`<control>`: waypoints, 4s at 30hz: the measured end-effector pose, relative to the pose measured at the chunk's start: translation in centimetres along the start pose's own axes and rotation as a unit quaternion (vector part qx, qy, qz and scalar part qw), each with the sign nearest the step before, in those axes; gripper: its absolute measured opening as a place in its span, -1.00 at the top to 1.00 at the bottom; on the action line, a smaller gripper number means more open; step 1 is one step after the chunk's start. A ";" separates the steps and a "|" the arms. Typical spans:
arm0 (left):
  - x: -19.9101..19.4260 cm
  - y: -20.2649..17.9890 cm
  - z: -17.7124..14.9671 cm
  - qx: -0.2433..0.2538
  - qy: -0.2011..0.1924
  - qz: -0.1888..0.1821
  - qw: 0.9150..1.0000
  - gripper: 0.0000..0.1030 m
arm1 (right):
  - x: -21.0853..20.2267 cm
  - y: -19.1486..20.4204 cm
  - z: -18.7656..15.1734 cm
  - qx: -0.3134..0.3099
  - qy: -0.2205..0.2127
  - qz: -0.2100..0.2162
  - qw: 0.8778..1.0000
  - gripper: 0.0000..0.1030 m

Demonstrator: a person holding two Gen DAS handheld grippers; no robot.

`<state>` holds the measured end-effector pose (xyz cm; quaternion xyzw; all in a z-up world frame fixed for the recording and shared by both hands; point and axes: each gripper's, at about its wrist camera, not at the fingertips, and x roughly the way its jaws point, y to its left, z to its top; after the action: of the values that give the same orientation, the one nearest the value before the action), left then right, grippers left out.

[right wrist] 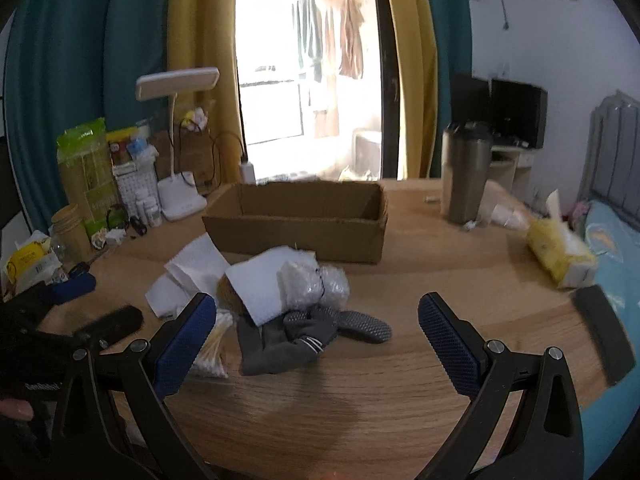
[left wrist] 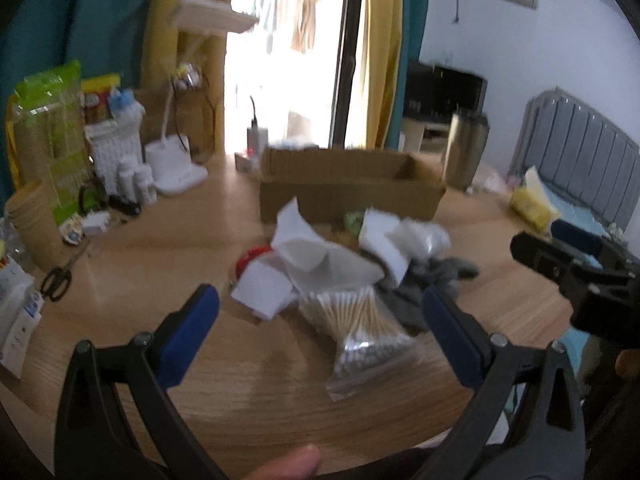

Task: Organize soft objects
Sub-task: 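Grasp the grey dotted glove with the right tool while the left tool grasps the cotton swab bag, then carry the glove into the cardboard box with the right tool while the left tool drops the swab bag in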

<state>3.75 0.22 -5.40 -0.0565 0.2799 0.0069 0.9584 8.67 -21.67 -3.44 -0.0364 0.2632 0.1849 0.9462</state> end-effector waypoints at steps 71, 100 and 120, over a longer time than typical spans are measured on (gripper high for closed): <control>4.7 -2.3 2.7 0.017 0.058 -0.072 0.996 0.01 | 2.7 -3.4 4.2 -0.062 0.030 0.040 0.997 0.48; 7.9 0.7 8.7 -0.006 0.014 -0.062 0.998 0.01 | 7.7 -4.6 9.4 -0.072 0.007 0.039 0.997 0.48; 14.2 1.6 11.7 -0.003 0.029 -0.045 0.999 0.01 | 13.2 -6.3 11.5 -0.063 0.008 0.040 0.997 0.47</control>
<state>21.91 2.84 -3.38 -0.0722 0.3044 -0.0374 0.9491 27.03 -21.27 -0.46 -0.0870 0.2601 0.2387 0.9315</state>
